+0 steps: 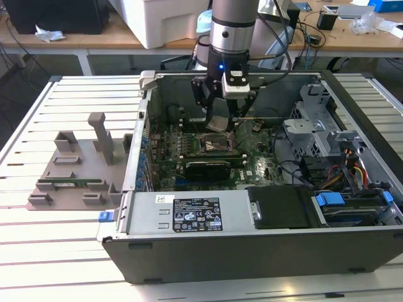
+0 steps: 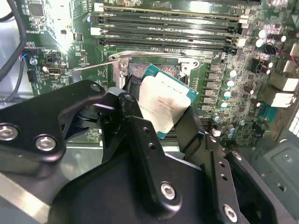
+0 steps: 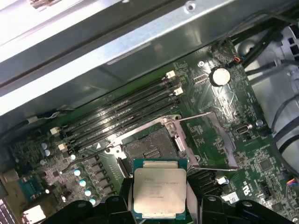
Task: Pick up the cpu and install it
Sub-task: 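Place the cpu into insertion slot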
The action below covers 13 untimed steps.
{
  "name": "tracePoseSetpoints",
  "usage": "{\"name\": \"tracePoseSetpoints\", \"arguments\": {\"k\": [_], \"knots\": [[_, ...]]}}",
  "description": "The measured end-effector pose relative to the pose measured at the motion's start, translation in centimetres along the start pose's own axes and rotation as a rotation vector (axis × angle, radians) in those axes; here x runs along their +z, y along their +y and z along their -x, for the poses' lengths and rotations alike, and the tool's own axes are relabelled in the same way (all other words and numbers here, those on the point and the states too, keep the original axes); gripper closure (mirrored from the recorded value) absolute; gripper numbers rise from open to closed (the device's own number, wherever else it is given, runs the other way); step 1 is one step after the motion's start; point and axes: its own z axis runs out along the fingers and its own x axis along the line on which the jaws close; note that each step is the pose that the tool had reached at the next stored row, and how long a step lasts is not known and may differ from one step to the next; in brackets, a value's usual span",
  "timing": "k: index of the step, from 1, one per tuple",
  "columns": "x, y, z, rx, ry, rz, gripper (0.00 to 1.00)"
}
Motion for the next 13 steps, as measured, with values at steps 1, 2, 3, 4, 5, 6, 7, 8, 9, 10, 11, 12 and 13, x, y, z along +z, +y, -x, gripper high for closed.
{"name": "tracePoseSetpoints", "arguments": {"k": [1,2,3,4,5,6,7,8,9,10,11,12,13], "knots": [[0.0,0.0,0.0,0.012,0.0008,0.0,0.45],[0.01,0.0,0.0,0.032,0.002,-0.0001,0.45],[0.01,0.0,0.0,0.044,0.0027,-0.0001,0.45],[0.01,0.0,0.0,0.053,0.0032,-0.0002,0.45],[0.01,0.0,0.0,0.07,0.0042,-0.0004,0.45],[0.02,0.0,0.0,0.083,0.005,-0.0004,0.45],[0.02,0.0,0.0,0.094,0.0056,-0.0004,0.45],[0.02,0.0,0.0,0.117,0.007,-0.0005,0.45],[0.03,0.0,0.0,0.128,0.0077,-0.0005,0.45],[0.03,0.0,0.0,0.138,0.0082,-0.0005,0.45],[0.03,0.0,0.0,0.161,0.0096,-0.0007,0.45],[0.04,0.01,0.0,0.18,0.0109,-0.0007,0.45],[0.04,0.0,0.0,0.198,0.0118,-0.001,0.45]]}}
